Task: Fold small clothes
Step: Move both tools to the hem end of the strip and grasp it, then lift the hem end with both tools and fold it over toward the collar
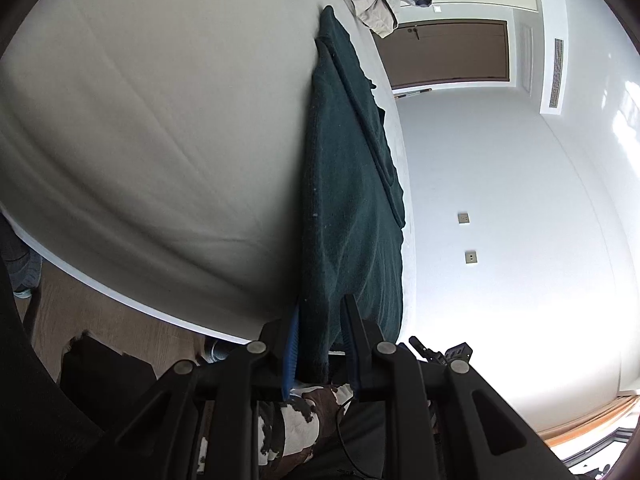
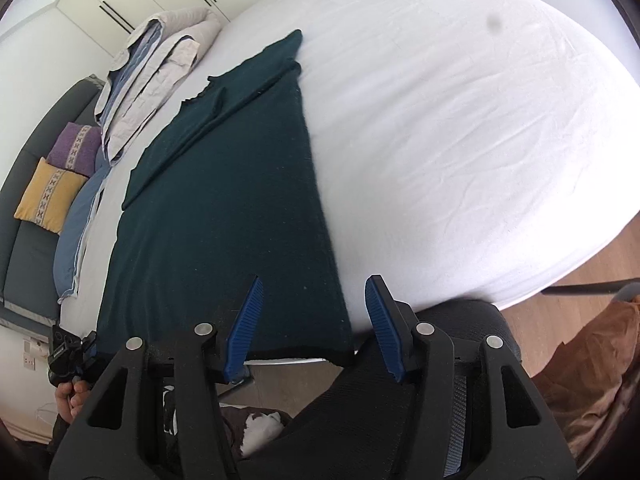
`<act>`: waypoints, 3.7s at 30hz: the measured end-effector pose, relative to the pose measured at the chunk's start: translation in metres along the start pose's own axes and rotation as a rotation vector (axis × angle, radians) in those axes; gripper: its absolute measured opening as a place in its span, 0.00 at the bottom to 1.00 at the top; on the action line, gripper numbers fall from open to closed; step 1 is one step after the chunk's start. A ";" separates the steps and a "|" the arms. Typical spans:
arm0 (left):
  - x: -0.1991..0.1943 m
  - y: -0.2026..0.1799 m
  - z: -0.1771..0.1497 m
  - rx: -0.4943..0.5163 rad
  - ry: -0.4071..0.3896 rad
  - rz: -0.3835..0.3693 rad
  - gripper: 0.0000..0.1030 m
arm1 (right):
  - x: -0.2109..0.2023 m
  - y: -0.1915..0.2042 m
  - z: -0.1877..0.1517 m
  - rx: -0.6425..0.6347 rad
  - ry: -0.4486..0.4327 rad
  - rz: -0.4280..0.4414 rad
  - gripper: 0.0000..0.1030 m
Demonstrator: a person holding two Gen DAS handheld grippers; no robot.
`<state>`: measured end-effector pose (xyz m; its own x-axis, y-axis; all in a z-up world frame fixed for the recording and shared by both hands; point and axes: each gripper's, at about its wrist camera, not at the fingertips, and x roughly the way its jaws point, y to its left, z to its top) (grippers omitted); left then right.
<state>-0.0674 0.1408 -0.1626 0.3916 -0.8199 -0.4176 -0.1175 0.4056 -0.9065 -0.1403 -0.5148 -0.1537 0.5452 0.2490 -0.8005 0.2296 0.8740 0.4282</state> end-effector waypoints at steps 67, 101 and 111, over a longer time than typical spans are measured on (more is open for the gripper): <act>-0.019 -0.117 0.136 0.130 -0.251 -0.138 0.06 | -0.025 0.100 0.171 0.177 -0.288 0.584 0.05; 0.141 -0.068 0.390 -0.071 -0.265 0.140 0.14 | 0.273 0.089 0.436 0.334 -0.170 0.214 0.09; 0.109 -0.100 0.361 0.065 -0.313 0.165 0.54 | 0.242 0.106 0.421 0.205 -0.260 0.097 0.62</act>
<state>0.3169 0.1570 -0.0954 0.6338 -0.5817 -0.5098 -0.1480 0.5557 -0.8181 0.3558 -0.5374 -0.1252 0.7536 0.1887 -0.6297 0.3096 0.7431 0.5932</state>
